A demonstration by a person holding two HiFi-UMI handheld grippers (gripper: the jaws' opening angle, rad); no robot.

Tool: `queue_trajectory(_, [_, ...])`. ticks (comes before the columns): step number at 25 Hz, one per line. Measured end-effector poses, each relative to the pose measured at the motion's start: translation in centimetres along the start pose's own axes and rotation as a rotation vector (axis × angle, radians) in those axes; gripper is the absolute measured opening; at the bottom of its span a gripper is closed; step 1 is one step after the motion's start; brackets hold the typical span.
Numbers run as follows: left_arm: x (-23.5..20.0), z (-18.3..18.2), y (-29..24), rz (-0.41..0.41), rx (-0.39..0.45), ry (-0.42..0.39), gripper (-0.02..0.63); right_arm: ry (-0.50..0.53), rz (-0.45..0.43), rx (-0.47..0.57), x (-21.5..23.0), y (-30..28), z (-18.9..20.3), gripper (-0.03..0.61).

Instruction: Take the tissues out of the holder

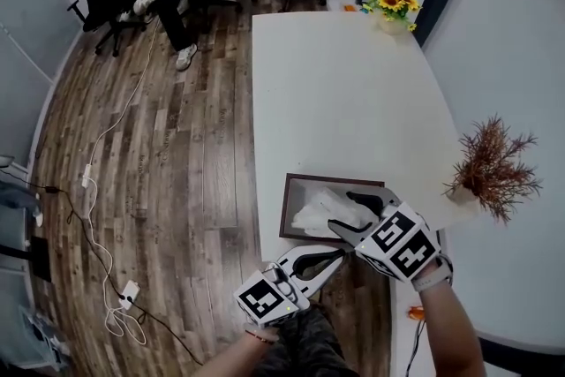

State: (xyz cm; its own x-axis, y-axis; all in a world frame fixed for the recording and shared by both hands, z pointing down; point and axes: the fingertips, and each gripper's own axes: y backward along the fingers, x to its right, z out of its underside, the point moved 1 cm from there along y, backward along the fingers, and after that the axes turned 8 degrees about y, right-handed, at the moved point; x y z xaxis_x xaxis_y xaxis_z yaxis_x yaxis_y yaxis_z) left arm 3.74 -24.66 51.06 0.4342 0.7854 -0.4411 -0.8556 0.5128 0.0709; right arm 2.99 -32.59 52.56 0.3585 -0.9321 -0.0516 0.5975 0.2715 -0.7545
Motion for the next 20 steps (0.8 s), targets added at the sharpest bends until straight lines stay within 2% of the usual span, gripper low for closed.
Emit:
queue_trajectory(5, [0.1, 0.1, 0.0, 0.006, 0.007, -0.001, 0.008, 0.056, -0.074, -0.108, -0.9, -1.5, 0.6, 0.237])
queue_trajectory(9, [0.3, 0.3, 0.1, 0.007, 0.014, 0.009, 0.008, 0.087, -0.099, -0.184, -0.8, -2.2, 1.2, 0.242])
queue_trajectory(20, [0.1, 0.3, 1.0, -0.005, 0.038, 0.035, 0.008, 0.096, -0.112, -0.394, -0.5, -4.0, 2.3, 0.242])
